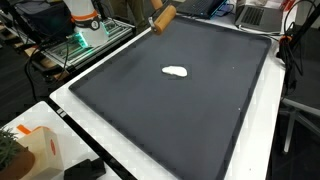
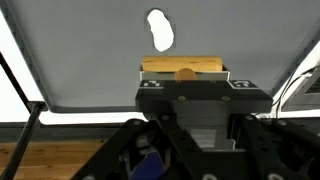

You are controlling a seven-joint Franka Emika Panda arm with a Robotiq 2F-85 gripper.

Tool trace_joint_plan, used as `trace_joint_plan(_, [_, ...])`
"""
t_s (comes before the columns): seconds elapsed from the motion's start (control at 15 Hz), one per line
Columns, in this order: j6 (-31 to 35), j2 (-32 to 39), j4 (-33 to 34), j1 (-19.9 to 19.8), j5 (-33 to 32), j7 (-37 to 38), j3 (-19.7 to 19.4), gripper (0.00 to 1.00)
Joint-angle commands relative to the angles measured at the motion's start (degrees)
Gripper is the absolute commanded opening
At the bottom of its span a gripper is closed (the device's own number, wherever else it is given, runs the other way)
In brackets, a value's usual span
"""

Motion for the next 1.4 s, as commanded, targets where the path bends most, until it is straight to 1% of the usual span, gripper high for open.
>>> trace_joint_plan(0.0, [0.75, 2.88, 2.91, 0.75, -1.92, 2.11, 0.85, 0.22])
trace_joint_plan(0.67, [-4.51, 7.91, 11.35, 0.06, -9.36, 2.92, 4.01, 0.22])
trace_joint_plan(0.93, [-10.77, 10.65, 15.51, 0.21, -12.25, 3.55, 5.55, 0.22])
trace_joint_plan(1.07, [-14.10, 11.84, 17.56, 0.75, -12.29, 3.44, 5.97, 0.22])
trace_joint_plan(1.2, [-16.23, 13.22, 19.87, 1.35, -10.41, 4.44, 6.18, 0.22])
trace_joint_plan(1.27, [-13.59, 11.67, 16.87, 1.26, -10.99, 2.98, 5.56, 0.22])
trace_joint_plan(1.33, [-13.90, 12.12, 17.46, 1.45, -10.95, 3.13, 5.63, 0.47])
